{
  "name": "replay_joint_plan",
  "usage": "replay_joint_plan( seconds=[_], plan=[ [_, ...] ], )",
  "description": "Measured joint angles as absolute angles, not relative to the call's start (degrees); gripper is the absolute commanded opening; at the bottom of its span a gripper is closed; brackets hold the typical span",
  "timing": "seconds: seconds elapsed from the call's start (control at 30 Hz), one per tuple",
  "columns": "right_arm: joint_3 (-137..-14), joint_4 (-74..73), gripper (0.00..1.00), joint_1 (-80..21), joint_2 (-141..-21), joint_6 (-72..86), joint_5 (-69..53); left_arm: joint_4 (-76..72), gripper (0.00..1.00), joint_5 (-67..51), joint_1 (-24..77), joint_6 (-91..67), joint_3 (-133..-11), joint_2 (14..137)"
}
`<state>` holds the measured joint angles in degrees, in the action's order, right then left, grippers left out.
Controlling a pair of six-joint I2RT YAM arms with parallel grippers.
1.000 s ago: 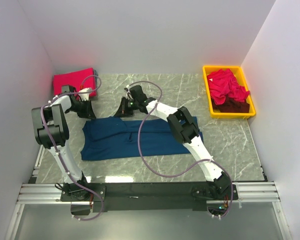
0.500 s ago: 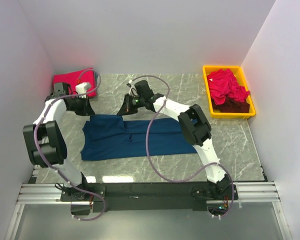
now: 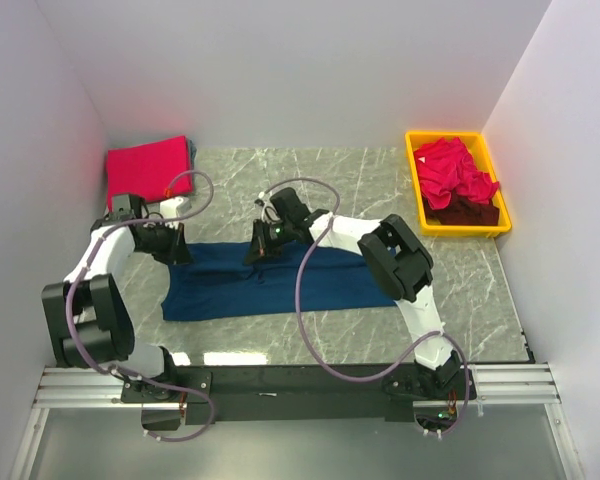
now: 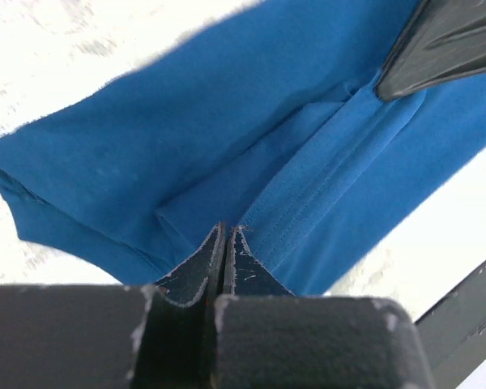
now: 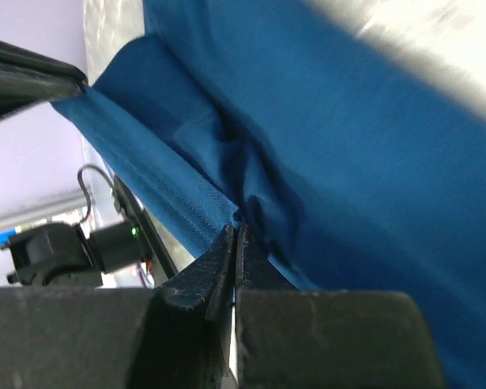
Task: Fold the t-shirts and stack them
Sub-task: Fold the tshirt
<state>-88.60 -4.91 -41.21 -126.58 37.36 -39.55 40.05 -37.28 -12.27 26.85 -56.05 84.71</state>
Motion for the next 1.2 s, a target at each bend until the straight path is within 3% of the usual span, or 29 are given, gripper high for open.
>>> replay_joint_plan(
  seconds=[0.43, 1.2],
  plan=[
    [-83.3, -3.1, 0.00, -43.5, -121.7, 35.9, -40.9, 47.6, 0.01, -35.0, -12.2, 35.1, -47.7, 72.1],
    [-80.0, -3.5, 0.00, -46.1, -120.3, 33.4, -39.6, 47.5, 0.02, -33.3, -12.2, 36.4, -47.9, 78.0]
  ],
)
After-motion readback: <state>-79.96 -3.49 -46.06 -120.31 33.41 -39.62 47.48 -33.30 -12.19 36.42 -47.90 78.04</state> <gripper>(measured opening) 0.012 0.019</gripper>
